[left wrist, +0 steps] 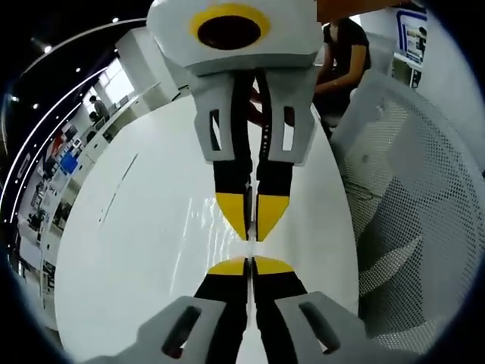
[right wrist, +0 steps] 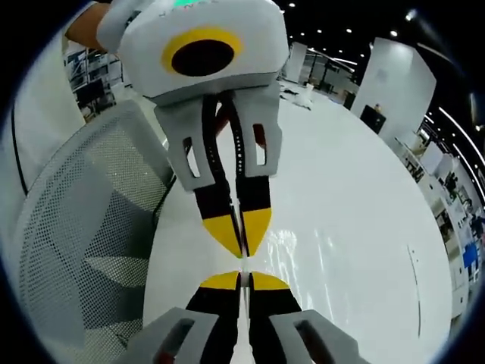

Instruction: Open the resealable bag by pulling the two sides of the seal apart until the entire bag opening is separated and visibly accessible.

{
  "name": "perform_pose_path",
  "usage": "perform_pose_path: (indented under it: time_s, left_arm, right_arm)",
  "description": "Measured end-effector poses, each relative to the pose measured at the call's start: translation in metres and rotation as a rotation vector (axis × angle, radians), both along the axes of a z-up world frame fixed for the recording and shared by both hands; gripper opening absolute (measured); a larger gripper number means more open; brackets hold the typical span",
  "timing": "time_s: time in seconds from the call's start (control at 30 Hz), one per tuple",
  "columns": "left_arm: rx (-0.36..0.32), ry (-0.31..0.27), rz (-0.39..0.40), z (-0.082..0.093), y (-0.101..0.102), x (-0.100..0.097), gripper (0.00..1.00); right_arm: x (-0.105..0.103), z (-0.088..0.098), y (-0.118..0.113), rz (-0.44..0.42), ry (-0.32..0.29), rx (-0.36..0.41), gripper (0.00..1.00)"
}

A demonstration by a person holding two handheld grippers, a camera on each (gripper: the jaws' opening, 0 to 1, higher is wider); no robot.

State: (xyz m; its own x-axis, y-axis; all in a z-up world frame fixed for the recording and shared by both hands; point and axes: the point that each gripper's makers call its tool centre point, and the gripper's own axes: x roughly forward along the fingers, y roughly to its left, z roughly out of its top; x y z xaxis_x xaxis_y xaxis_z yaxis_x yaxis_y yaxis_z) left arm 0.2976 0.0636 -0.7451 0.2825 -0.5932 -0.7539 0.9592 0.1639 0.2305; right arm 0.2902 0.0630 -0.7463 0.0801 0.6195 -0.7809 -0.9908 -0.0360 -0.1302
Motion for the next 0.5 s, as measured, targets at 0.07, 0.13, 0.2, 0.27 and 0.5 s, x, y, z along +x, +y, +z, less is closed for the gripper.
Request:
perform_pose_path:
  time_s: [0.07,0.13,0.2,0.27,0.5]
  left_arm:
    - [0.000,0.005,0.000,0.000,0.000,0.000,0.00]
    - [0.003,0.004,0.005,0.000,0.001,0.001,0.00]
    - [0.009,0.004,0.012,-0.001,0.001,0.003,0.00]
    - [0.018,-0.007,0.011,-0.001,0.003,0.004,0.00]
    - [0.029,0.001,0.022,-0.003,0.005,0.006,0.00]
  right_arm:
    - [0.000,0.000,0.000,0.002,0.000,0.001,0.00]
    - [0.001,0.000,0.001,-0.001,-0.002,0.006,0.00]
    - [0.002,-0.001,0.000,-0.001,-0.001,0.007,0.00]
    - [0.004,-0.001,-0.001,-0.005,-0.003,0.005,0.00]
    - [0.006,-0.003,-0.013,-0.014,-0.004,-0.003,0.00]
